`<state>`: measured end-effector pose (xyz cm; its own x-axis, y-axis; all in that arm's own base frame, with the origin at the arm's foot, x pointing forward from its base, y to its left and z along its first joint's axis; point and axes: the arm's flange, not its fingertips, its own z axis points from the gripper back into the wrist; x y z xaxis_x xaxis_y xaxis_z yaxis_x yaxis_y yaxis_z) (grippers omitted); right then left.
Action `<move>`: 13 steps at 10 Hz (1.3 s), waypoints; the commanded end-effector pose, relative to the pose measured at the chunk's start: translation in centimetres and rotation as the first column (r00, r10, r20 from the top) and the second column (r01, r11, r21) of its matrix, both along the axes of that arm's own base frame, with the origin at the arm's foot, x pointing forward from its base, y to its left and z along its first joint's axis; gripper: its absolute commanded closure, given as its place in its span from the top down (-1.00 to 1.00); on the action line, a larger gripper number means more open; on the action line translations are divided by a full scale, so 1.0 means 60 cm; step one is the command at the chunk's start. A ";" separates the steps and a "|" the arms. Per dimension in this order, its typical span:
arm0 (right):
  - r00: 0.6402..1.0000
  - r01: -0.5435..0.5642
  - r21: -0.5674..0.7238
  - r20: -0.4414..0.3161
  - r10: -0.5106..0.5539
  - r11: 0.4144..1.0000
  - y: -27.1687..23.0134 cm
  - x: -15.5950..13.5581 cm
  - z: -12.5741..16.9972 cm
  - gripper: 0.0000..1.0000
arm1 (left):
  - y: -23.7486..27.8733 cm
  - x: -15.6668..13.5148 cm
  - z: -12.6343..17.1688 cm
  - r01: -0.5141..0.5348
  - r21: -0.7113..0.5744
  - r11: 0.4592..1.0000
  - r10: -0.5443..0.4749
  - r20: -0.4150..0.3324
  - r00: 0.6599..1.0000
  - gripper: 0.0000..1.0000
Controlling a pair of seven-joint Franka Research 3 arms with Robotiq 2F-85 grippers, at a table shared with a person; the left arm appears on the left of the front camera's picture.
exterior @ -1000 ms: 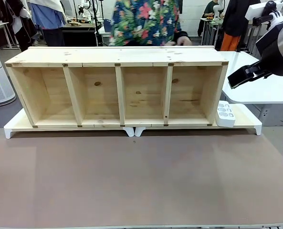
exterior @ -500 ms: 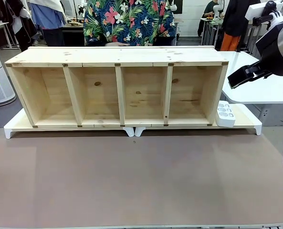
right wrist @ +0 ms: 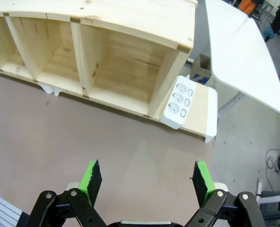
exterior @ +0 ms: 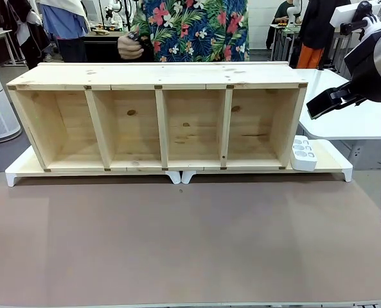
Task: Perform cable management.
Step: When the cord part of the Power Cable appears at the lower middle area of the table and stops, grasp the cord part of the Power Cable.
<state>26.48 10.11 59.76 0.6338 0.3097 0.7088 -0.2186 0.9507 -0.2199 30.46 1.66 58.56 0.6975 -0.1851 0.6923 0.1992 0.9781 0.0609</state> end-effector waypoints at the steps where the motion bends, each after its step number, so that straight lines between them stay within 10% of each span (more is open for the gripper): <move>1: 1.000 0.002 0.001 -0.002 -0.002 1.000 -0.001 0.001 -0.001 1.00 | 0.002 0.000 -0.001 -0.002 -0.003 1.000 0.002 -0.006 1.000 1.00; 13: 1.000 0.002 0.001 -0.002 -0.002 1.000 -0.001 0.001 -0.001 1.00 | 0.002 0.000 -0.001 -0.002 -0.003 1.000 0.002 -0.006 1.000 1.00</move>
